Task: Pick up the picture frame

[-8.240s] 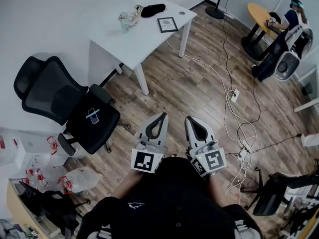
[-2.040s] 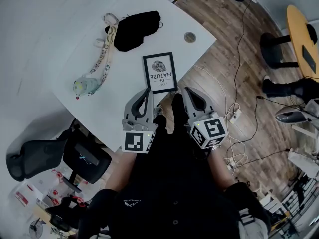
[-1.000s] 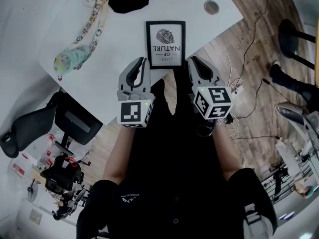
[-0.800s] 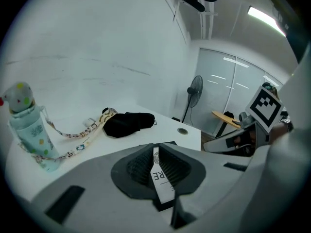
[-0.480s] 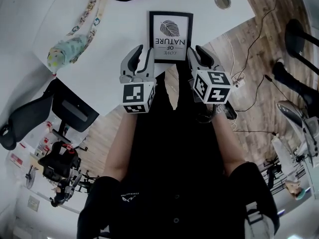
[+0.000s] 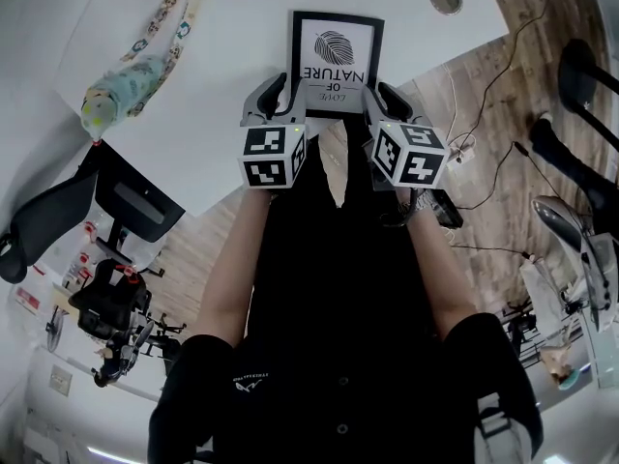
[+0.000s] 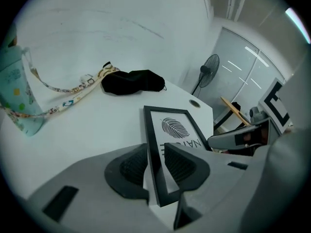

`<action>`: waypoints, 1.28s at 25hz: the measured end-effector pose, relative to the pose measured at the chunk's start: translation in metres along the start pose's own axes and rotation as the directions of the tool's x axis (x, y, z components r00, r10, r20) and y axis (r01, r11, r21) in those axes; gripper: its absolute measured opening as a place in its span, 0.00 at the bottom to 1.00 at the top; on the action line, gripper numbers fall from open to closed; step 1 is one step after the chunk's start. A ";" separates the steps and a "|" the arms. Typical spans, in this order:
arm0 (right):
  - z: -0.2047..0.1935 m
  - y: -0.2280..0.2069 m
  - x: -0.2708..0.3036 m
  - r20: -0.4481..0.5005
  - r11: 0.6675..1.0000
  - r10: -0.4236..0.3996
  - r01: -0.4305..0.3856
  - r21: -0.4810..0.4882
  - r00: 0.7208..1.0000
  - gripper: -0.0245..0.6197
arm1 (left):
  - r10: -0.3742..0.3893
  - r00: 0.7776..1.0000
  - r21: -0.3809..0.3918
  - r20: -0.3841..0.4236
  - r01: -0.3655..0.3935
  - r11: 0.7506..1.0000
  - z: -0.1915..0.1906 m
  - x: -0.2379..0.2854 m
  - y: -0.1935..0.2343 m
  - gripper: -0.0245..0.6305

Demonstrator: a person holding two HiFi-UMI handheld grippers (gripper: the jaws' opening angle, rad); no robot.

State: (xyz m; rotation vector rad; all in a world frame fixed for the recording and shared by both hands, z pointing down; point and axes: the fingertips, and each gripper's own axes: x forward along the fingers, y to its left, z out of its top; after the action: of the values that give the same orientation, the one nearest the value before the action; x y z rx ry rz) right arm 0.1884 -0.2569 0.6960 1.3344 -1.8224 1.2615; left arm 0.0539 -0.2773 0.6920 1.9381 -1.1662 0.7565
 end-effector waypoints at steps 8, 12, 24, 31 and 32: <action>-0.003 -0.005 0.014 -0.039 0.999 -0.023 0.024 0.024 0.999 0.21 | 0.013 0.999 -0.032 -0.052 -0.015 0.999 -0.002 0.018 0.002 0.18; -0.005 -0.006 0.018 -0.054 0.999 -0.017 0.019 0.039 0.998 0.20 | 0.019 0.997 -0.034 -0.073 -0.022 0.999 -0.002 0.024 0.003 0.18; -0.006 -0.006 0.019 -0.066 0.994 -0.110 0.110 -0.005 0.992 0.19 | 0.041 0.996 -0.046 -0.080 -0.044 0.998 -0.003 0.025 0.005 0.18; -0.010 -0.006 0.014 -0.050 0.992 -0.122 0.123 0.022 0.991 0.15 | 0.032 0.993 -0.084 -0.115 -0.042 0.996 -0.011 0.018 0.007 0.16; -0.012 -0.004 0.014 -0.050 0.993 -0.120 0.121 0.015 0.992 0.14 | 0.030 0.993 -0.087 -0.117 -0.041 0.995 -0.015 0.015 0.007 0.16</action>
State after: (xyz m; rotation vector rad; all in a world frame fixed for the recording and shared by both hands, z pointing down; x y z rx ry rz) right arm 0.1865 -0.2524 0.7140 1.3888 -1.6748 1.2386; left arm 0.0519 -0.2742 0.7139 1.7810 -1.1475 0.8105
